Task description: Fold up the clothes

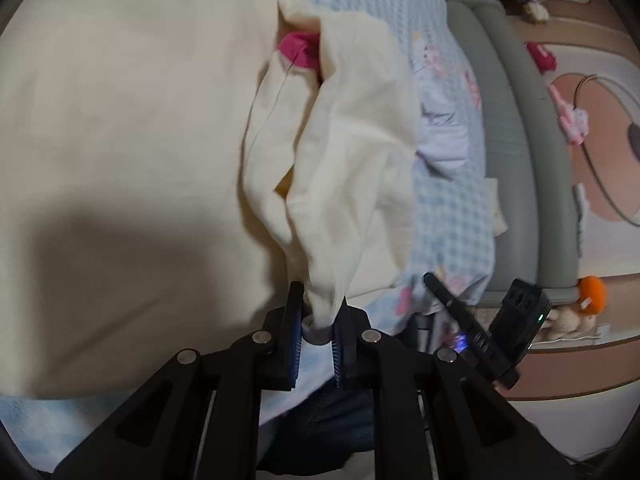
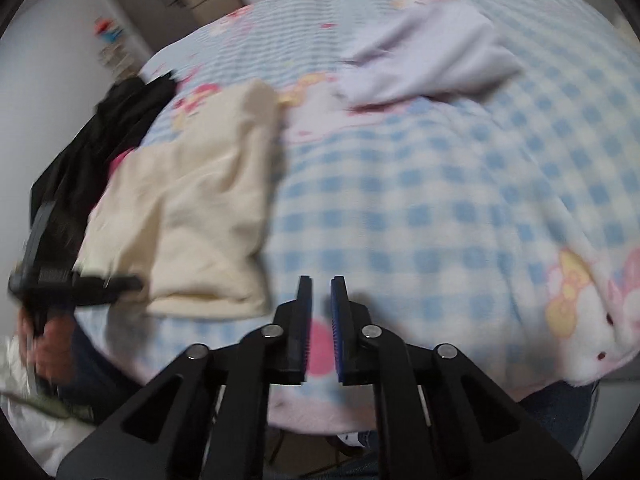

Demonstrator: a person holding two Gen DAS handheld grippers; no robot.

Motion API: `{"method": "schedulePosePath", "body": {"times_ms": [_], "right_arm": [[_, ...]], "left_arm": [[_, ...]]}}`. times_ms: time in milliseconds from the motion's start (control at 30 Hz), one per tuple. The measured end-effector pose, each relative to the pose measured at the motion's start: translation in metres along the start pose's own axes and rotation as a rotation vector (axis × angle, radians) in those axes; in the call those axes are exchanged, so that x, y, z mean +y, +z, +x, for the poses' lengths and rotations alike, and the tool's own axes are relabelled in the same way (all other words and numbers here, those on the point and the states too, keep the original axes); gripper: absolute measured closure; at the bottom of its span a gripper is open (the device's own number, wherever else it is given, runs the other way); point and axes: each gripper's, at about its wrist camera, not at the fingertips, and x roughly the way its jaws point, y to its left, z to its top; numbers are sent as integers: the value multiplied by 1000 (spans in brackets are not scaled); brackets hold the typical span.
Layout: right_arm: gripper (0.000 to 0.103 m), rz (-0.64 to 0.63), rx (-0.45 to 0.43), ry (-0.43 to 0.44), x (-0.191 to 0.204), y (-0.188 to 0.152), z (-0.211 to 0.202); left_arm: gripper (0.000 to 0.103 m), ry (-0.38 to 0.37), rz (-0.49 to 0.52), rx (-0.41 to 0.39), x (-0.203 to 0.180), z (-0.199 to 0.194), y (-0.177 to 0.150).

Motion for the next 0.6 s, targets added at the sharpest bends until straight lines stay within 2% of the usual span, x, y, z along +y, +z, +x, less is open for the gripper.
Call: {"method": "schedulePosePath", "body": {"times_ms": [33,133,233,333,467,500,533,600], "right_arm": [[71,-34,6,25,14,1,2],[58,-109,23,97,44,1,15],[54,-180,95,32,63,-5,46],[56,-191,100,-78,66,-12,64],[56,-138,2,-78,62,-8,52],[61,-134,-15,-81,60,-8,48],[80,-131,-31,-84,59,-7,44],[93,-123,-64,-90,57,-7,36]], "left_arm": [[90,5,11,-13,-5,-3,0],[90,-18,20,-34,-17,-9,0],[91,-21,24,-46,-21,-13,0],[91,-23,13,-37,-20,-9,-2],[91,-38,7,-26,-18,-6,-3],[91,-38,19,-30,-21,-7,-3],[91,-38,32,-35,-24,-9,-4],[91,-25,50,-69,-29,-12,-7]]}}
